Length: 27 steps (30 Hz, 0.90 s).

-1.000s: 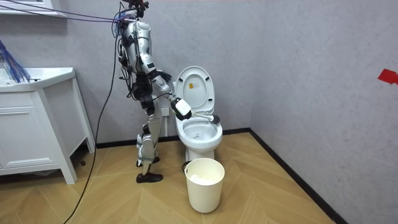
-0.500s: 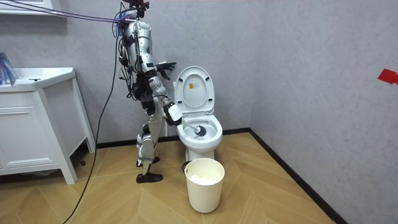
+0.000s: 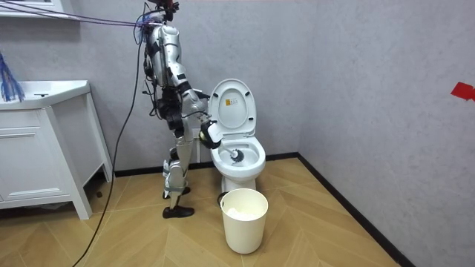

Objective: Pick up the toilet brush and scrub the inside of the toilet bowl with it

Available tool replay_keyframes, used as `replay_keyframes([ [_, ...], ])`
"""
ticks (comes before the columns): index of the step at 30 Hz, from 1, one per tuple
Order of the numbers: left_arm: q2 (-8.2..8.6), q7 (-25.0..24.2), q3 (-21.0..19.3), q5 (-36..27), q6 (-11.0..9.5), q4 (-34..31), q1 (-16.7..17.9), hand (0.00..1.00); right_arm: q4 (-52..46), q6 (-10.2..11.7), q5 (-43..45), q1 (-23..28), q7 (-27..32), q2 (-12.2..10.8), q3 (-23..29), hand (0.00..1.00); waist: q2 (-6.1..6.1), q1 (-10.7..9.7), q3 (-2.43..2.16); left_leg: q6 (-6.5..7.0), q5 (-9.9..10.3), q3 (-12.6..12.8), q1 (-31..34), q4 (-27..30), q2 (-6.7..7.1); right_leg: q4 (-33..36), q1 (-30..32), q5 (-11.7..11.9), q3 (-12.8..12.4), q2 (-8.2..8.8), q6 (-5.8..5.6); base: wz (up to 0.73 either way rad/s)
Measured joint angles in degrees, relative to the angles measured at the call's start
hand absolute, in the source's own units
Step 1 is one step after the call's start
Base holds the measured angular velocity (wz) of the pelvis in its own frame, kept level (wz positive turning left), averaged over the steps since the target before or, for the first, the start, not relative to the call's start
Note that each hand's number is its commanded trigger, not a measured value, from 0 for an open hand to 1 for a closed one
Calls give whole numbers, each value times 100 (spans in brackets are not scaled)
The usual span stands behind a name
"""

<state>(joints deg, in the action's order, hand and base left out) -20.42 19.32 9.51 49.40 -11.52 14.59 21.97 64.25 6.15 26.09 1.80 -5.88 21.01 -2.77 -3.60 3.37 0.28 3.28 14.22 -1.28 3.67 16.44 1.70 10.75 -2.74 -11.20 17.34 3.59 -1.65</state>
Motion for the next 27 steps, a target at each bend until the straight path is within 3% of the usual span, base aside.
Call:
replay_keyframes([
  [6, -417, -212, 190, 7, 40, 82, -135, 0, 2, 0, 24, -648, -49, 231, -59, 100, 100, -1, -36, 1, -109, 78, 234, 2, 2, 111, 304, 3, 21, 35, 6, -2],
  [13, -430, -172, 247, 20, 35, 302, -483, 0, 15, -11, 367, -899, 125, 231, -62, 100, 142, 37, -23, 2, -187, 77, 581, 33, 2, 313, 692, 22, -8, 61, 41, -3],
  [15, -434, -152, 243, 20, 20, 371, -719, 0, 15, -84, 411, -973, 235, 277, -239, 100, 129, 162, 4, 0, -266, 152, 785, 29, -7, 415, 971, 51, -111, 69, 89, -16],
  [18, -428, -60, 234, 7, -60, 637, -1170, 0, 14, -85, 807, -1175, 308, 319, -338, 100, 133, 187, 26, -1, -365, 156, 1129, 112, -7, 558, 1355, 81, -72, 103, 138, 0],
  [22, -430, 186, 256, -1, -182, 1180, -1876, 0, 5, -86, 943, -1479, 559, 356, -804, 100, 105, 239, 124, -30, -511, 102, 1440, 118, -10, 625, 1669, 147, 20, 123, 219, 7],
  [25, -428, 363, 276, 5, -223, 1367, -2355, 0, -40, -82, 1095, -1682, 682, 362, -1084, 100, 101, 317, 139, -69, -571, 77, 1844, 300, -19, 738, 2028, 185, 23, 88, 284, 6],
  [27, -428, 483, 290, 7, -230, 1446, -2593, 0, -90, -109, 1174, -1779, 712, 355, -1260, 100, 52, 346, 176, -95, -610, 21, 2061, 369, -22, 827, 2226, 178, 34, 79, 312, 15],
])
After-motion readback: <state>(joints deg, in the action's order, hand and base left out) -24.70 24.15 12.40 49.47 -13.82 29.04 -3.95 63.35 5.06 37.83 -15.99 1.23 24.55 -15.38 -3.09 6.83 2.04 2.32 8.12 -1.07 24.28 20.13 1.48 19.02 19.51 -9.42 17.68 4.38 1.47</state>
